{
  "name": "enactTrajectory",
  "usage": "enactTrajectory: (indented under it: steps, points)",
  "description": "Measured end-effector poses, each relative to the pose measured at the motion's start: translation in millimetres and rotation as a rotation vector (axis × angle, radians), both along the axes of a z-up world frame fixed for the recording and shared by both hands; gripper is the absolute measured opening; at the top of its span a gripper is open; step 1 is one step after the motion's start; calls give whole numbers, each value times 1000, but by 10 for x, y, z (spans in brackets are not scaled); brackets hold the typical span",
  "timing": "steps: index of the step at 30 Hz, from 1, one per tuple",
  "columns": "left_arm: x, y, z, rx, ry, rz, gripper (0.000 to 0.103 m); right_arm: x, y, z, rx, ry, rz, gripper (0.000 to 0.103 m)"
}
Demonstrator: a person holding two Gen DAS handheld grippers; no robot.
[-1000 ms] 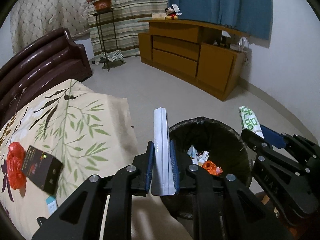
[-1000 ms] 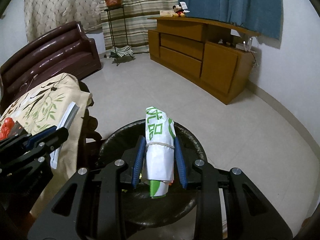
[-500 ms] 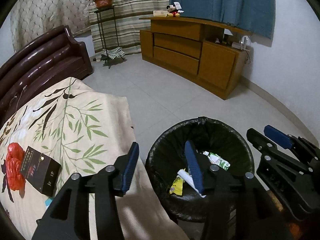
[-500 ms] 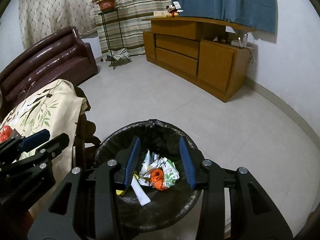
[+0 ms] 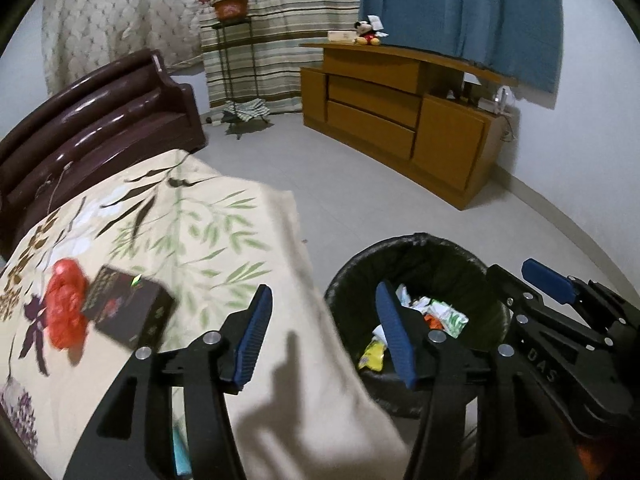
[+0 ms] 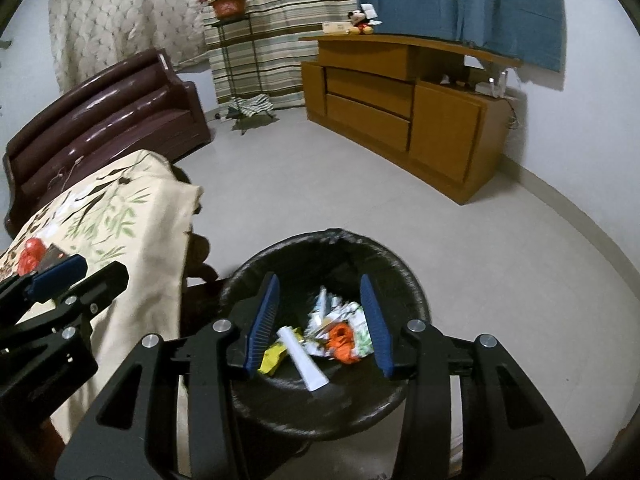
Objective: Collect trash
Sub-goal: 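Move both open tools back over the bed toward the bottle and tube, then grasp the green bottle with the left tool while the right tool grasps the teal toothpaste tube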
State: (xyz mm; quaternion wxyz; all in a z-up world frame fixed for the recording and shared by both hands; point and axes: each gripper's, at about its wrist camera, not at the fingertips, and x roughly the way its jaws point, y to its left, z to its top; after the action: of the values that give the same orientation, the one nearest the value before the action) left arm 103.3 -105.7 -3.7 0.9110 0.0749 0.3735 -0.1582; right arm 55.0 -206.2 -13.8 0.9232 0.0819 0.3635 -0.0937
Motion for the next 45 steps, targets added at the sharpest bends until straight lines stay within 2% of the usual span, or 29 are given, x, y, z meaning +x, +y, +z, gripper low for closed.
enactTrajectory:
  steps: [14,22,28,38,42,44,45]
  points:
    - [-300,911,86,15,-13,192,54,-140,710,124,11,-5,162,42]
    - [-378,1292,-71,10,35,283,54,-231,1016,151,2,-2,230,42]
    - [-371,1334,-227,-13,96,292,55,-252,1103,168,-3,4,246,42]
    - [-385,1425,-315,-17,123,280,55,-247,1174,153,-5,11,261,42]
    - [-354,1367,-297,-2,102,244,44,-242,1215,135,-5,17,270,42]
    - [-344,1333,-321,3,112,215,29,-241,1249,136,-6,19,276,42]
    - [-342,1330,-326,6,112,213,27,-236,1270,137,-7,19,279,42]
